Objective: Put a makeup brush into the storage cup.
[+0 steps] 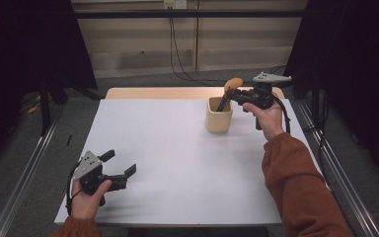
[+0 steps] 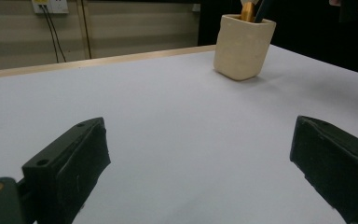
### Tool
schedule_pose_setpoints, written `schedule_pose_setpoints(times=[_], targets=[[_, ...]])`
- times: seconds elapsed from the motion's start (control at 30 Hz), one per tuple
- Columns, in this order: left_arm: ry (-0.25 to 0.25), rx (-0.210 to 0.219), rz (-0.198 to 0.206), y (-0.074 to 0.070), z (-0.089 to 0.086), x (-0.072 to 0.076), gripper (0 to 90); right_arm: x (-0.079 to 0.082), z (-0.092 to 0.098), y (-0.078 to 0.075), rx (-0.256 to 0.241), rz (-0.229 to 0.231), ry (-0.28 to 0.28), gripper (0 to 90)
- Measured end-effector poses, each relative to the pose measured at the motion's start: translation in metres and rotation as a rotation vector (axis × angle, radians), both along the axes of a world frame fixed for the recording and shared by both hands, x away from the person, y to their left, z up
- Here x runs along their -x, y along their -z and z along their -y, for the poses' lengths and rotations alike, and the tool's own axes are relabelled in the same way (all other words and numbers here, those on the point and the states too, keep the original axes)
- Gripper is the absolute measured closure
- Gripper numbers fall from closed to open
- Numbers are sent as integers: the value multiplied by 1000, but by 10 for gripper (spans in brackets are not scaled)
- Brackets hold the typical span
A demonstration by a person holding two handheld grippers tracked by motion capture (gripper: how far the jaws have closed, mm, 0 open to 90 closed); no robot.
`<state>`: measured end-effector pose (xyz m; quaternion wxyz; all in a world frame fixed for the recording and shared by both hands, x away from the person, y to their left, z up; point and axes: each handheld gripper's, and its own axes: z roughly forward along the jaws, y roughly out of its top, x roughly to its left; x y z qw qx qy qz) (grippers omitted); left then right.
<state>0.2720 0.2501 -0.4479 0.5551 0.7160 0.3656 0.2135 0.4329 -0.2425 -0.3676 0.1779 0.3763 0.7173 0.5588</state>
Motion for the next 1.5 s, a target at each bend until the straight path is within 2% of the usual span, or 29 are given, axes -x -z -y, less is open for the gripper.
schedule_pose_setpoints(times=[0.2,0.3,0.4,0.53,0.6,0.67,0.8,1.3,1.37,1.5], targets=[[7,-5,5,0,0,0,43,0,0,7,-7,-6,9,735],[3,-5,22,-2,-1,0,43,1,-1,10,0,-6,14,735],[5,-8,15,-1,-2,-1,43,2,-3,13,-6,3,9,735],[16,-10,21,-1,1,0,42,2,-2,19,-4,-9,21,734],[14,6,12,-1,2,0,42,1,-2,23,-5,-12,22,735],[16,0,9,0,3,0,42,2,-3,25,-2,-18,22,734],[19,-4,8,0,4,1,41,1,-4,29,-11,-6,25,734],[24,-20,4,1,5,2,41,1,-6,42,8,-48,26,728],[30,-25,3,1,6,3,41,1,-5,43,9,-52,26,718],[31,-24,13,0,7,4,41,3,-4,44,8,-65,28,640]])
